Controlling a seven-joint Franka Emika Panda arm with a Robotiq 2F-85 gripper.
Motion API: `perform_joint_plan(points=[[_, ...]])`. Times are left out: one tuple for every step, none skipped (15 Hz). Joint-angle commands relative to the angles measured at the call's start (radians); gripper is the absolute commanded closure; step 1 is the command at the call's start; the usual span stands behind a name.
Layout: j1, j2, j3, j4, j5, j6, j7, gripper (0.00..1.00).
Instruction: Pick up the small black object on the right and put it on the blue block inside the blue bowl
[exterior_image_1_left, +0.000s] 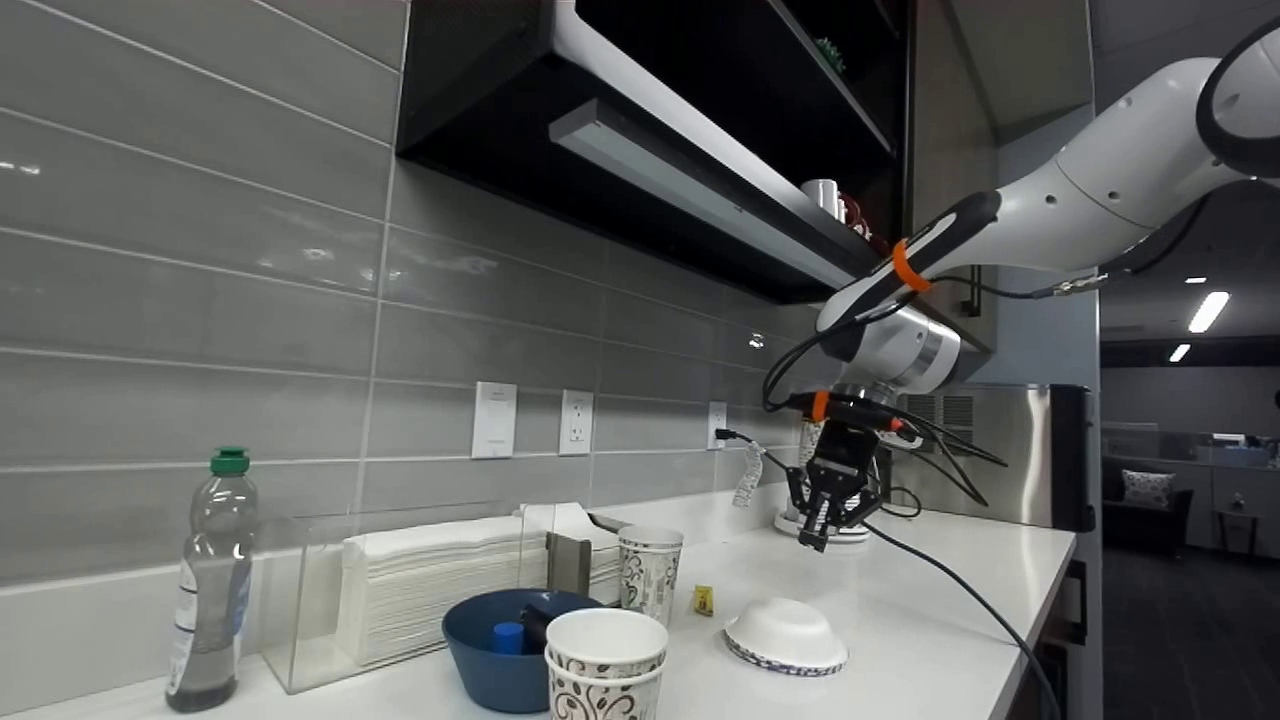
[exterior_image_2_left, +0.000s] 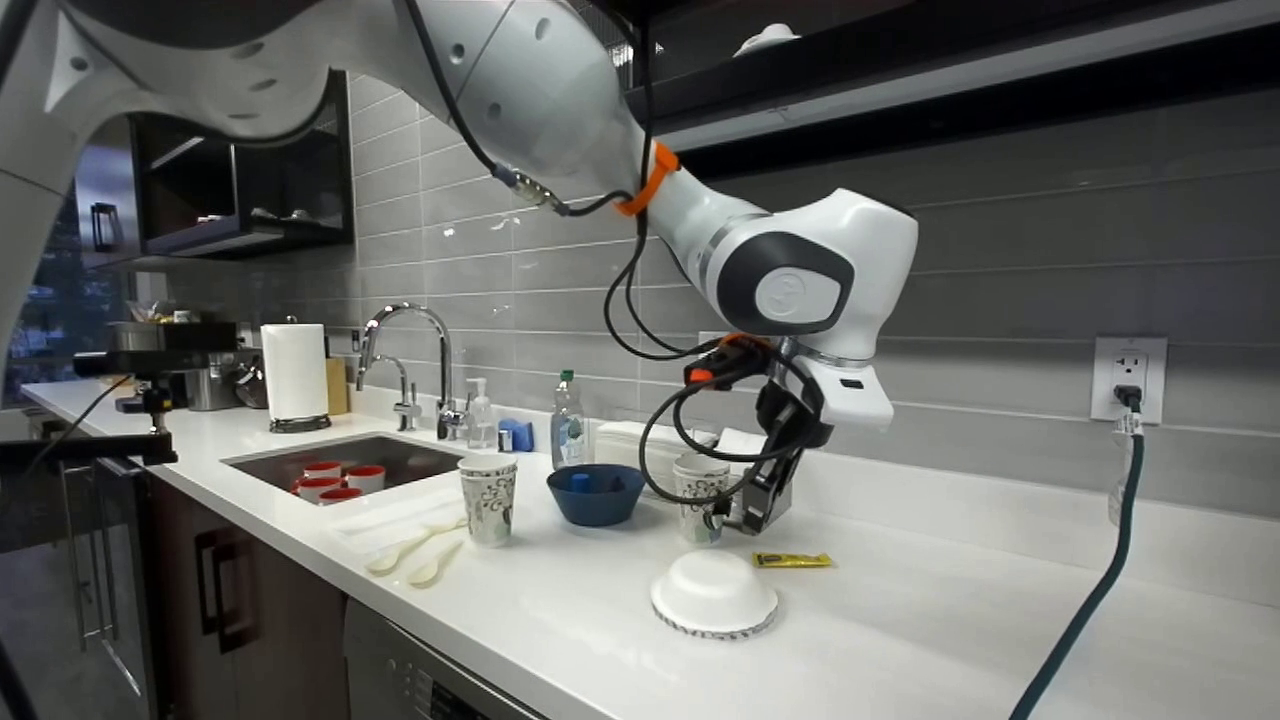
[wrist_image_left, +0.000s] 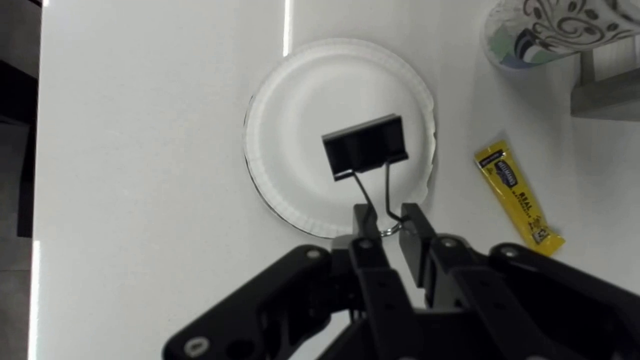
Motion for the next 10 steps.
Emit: perform_joint_plan(points=[[0.012, -0.005, -0.003, -0.003, 0.058, -0.039, -0.119, 0.95], [0.024, -0.032, 0.009, -0.030, 0.074, -0.036, -0.160, 0.95], [0.039, -0.062, 0.016, -0.056, 0.086, -0.027, -0.197, 0.95], [0.056, -0.105, 0.022, -0.084, 0.088, -0.029, -0.228, 0.95], [0.071, -0.134, 0.028, -0.105, 0.088, -0.029, -0.264, 0.95], [0.097, -0.174, 0.033, -0.136, 0.069, -0.025, -0.288, 0.95], [0.116, -0.203, 0.039, -0.160, 0.066, -0.025, -0.321, 0.95], [0.137, -0.239, 0.047, -0.191, 0.064, -0.023, -0.351, 0.95], [0.156, -0.267, 0.055, -0.212, 0.066, -0.021, -0.383, 0.95], [0.174, -0.292, 0.064, -0.225, 0.070, -0.026, -0.412, 0.95]])
